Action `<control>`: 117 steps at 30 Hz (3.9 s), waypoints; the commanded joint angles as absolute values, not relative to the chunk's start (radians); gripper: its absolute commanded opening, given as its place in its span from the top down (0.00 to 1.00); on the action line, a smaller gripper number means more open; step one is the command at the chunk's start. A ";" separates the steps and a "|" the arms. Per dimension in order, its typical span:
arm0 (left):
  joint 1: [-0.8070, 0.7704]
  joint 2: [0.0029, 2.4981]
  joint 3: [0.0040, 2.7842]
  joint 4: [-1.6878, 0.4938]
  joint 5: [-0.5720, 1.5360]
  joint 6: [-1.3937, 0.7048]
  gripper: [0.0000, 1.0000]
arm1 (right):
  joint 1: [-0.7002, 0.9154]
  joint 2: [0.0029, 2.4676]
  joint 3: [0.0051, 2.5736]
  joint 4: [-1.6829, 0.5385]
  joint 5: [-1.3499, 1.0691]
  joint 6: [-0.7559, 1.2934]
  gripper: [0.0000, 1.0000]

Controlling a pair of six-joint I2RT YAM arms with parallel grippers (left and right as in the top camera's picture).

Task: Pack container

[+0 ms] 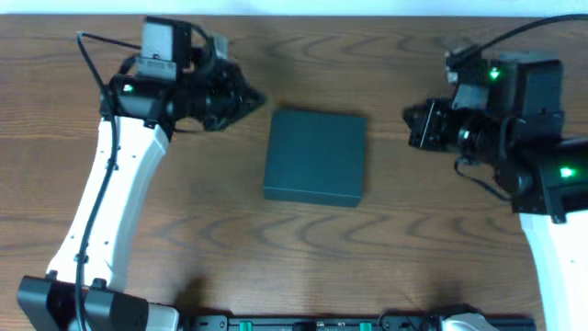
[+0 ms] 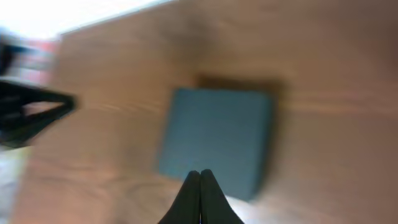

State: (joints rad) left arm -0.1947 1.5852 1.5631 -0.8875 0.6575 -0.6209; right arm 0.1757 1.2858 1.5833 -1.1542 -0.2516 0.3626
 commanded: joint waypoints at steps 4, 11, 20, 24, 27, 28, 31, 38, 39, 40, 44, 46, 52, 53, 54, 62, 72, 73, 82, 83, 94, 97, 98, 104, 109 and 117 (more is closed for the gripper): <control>-0.286 1.572 1.560 -1.084 -0.017 -0.357 0.94 | 0.191 1.277 1.435 -1.210 0.105 0.294 0.98; -0.334 1.572 1.363 -1.065 -0.127 -0.335 0.94 | 0.190 1.227 1.065 -1.022 0.064 0.299 0.99; -0.333 1.608 1.047 -0.709 0.067 -0.382 0.94 | 0.191 1.272 0.833 -0.744 0.054 0.512 0.99; -0.333 1.662 1.047 -0.640 0.080 -0.409 0.94 | 0.191 1.367 0.806 -0.607 -0.031 0.520 0.99; -0.334 1.714 1.047 -0.538 0.126 -0.412 0.94 | 0.191 1.454 0.806 -0.498 -0.046 0.519 0.99; -0.333 1.727 1.047 -0.511 0.133 -0.414 0.94 | 0.190 1.482 0.806 -0.464 -0.047 0.520 0.99; -0.333 1.755 1.047 -0.449 0.146 -0.459 0.94 | 0.190 1.546 0.806 -0.393 -0.095 0.538 0.99; -0.334 1.818 1.047 -0.352 0.334 -0.589 0.94 | 0.191 1.717 0.806 -0.171 -0.318 0.662 0.99; -0.334 1.820 1.047 -0.350 0.342 -0.600 0.94 | 0.190 1.734 0.806 -0.143 -0.333 0.681 0.99; -0.334 1.820 1.047 -0.350 0.345 -0.611 0.94 | 0.191 1.744 0.806 -0.122 -0.348 0.690 0.99; -0.334 1.820 1.047 -0.322 0.388 -0.632 0.94 | 0.190 1.767 0.806 -0.040 -0.383 0.758 0.99; -0.335 1.820 1.047 -0.302 0.402 -0.646 0.94 | 0.190 1.768 0.806 0.004 -0.401 0.790 0.99; -0.336 1.820 1.047 -0.204 0.459 -0.721 0.94 | 0.190 1.768 0.812 0.102 -0.435 0.898 0.99; -0.336 1.820 1.047 -0.189 0.464 -0.727 0.94 | 0.190 1.768 0.812 0.110 -0.444 0.898 0.99; -0.336 1.820 1.047 -0.170 0.464 -0.742 0.94 | 0.190 1.768 0.812 0.119 -0.454 0.903 0.99; -0.335 1.820 1.047 -0.091 0.464 -0.811 0.94 | 0.189 1.768 0.812 0.201 -0.461 0.995 0.99; -0.336 1.820 1.048 0.056 0.477 -0.929 0.94 | 0.192 1.768 0.812 0.284 -0.483 1.159 0.99; -0.336 1.820 1.048 0.061 0.477 -0.939 0.94 | 0.194 1.768 0.812 0.304 -0.483 1.184 0.99; -0.335 1.820 1.049 0.072 0.476 -0.948 0.94 | 0.198 1.768 0.812 0.379 -0.475 1.288 0.99; -0.335 1.820 1.049 0.086 0.482 -0.951 0.94 | 0.199 1.768 0.812 0.379 -0.475 1.290 0.99; -0.335 1.819 1.079 0.119 0.495 -0.992 0.94 | 0.246 1.768 0.812 0.435 -0.453 1.395 0.99; -0.335 1.819 1.079 0.115 0.498 -0.984 0.94 | 0.253 1.768 0.812 0.428 -0.453 1.395 0.99; -0.335 1.819 1.079 0.115 0.498 -0.983 0.94 | 0.256 1.768 0.812 0.427 -0.453 1.394 0.99; -0.334 1.819 1.079 0.064 0.500 -0.953 0.94 | 0.290 1.770 0.812 0.416 -0.443 1.394 0.99; -0.334 1.819 1.078 -0.014 0.493 -0.897 0.94 | 0.311 1.814 0.812 0.411 -0.442 1.393 0.99; -0.333 1.819 1.078 -0.094 0.381 -0.828 0.94 | 0.348 1.909 0.812 0.422 -0.453 1.394 0.99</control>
